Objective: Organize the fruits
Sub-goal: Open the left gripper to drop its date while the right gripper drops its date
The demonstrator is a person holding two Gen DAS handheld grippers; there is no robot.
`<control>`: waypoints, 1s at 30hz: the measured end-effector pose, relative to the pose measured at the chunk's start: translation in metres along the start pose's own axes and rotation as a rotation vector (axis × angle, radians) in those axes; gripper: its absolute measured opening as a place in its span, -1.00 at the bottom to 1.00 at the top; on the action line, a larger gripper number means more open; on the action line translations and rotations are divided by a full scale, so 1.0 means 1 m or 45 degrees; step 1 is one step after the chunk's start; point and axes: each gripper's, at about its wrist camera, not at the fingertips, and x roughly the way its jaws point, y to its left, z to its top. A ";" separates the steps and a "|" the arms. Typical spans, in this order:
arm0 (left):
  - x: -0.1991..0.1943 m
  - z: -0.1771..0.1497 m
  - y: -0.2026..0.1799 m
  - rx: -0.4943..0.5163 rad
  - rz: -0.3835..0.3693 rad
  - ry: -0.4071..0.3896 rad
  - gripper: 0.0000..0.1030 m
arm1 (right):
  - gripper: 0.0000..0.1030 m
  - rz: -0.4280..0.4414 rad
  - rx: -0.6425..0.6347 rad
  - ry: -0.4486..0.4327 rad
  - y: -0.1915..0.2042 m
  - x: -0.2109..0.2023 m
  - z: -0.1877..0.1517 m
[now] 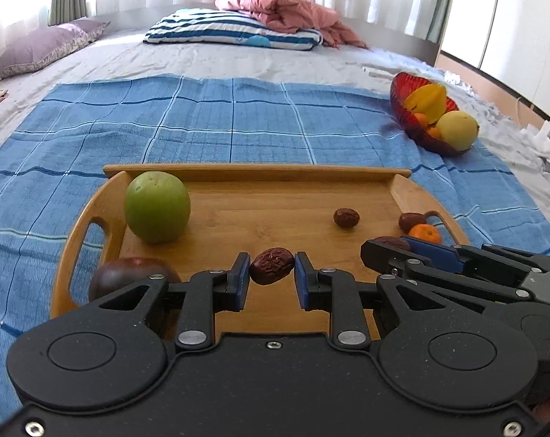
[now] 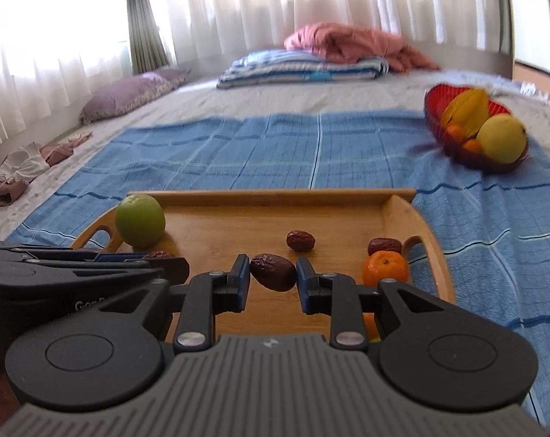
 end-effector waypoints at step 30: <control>0.053 0.011 -0.001 -0.020 0.031 0.161 -0.52 | -0.34 -0.030 -0.048 0.328 -0.013 0.057 0.020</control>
